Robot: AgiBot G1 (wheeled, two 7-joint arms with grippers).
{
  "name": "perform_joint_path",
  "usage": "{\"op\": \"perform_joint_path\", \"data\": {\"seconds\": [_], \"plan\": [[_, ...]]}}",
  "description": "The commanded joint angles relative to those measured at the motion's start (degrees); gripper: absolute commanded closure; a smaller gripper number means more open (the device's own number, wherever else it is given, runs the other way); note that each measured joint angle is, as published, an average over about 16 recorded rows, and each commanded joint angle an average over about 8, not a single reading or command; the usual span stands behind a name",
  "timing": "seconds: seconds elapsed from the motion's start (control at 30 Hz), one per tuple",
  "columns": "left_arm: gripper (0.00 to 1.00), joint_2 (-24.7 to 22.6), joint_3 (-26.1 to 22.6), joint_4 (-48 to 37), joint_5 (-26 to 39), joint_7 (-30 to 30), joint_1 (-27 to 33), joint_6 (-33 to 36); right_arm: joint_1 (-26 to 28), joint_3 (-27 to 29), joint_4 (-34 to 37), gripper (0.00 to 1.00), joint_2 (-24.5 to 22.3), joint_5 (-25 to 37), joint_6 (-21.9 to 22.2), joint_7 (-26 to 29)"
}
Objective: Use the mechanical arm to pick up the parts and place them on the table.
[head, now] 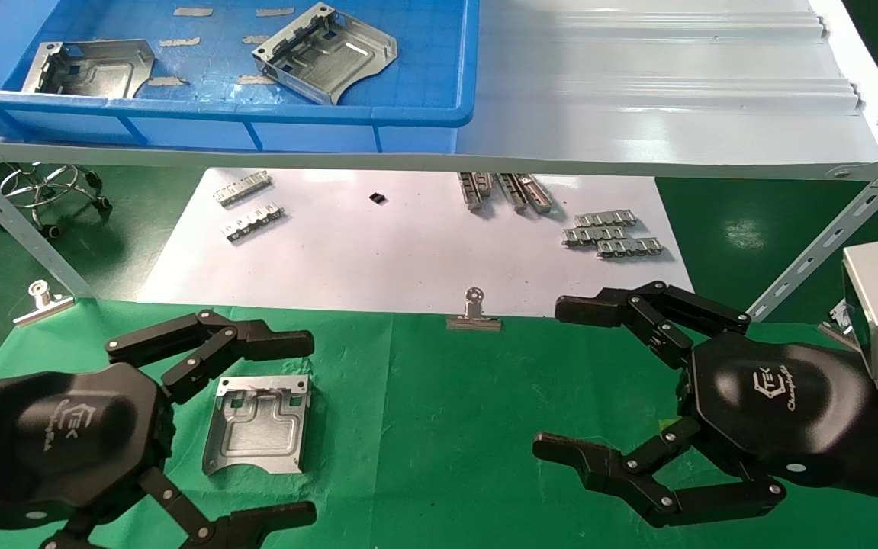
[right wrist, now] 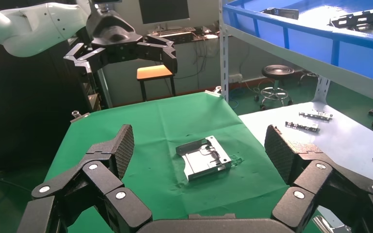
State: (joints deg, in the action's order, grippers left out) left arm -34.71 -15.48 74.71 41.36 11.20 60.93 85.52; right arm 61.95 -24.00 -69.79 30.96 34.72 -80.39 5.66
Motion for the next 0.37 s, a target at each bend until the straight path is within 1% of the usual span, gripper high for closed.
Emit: {"op": "perform_joint_path", "data": {"seconds": [0.03, 0.37], "plan": [[0.00, -0.07, -0.12, -0.27, 0.12, -0.12, 0.13, 0.02, 0.00, 0.00, 0.00, 0.00, 0.00, 0.00, 0.00, 0.00], [0.00, -0.22, -0.39, -0.82, 0.33, -0.36, 0.45, 0.10, 0.00, 0.00, 0.00, 0.00, 0.00, 0.00, 0.00, 0.00]]}}
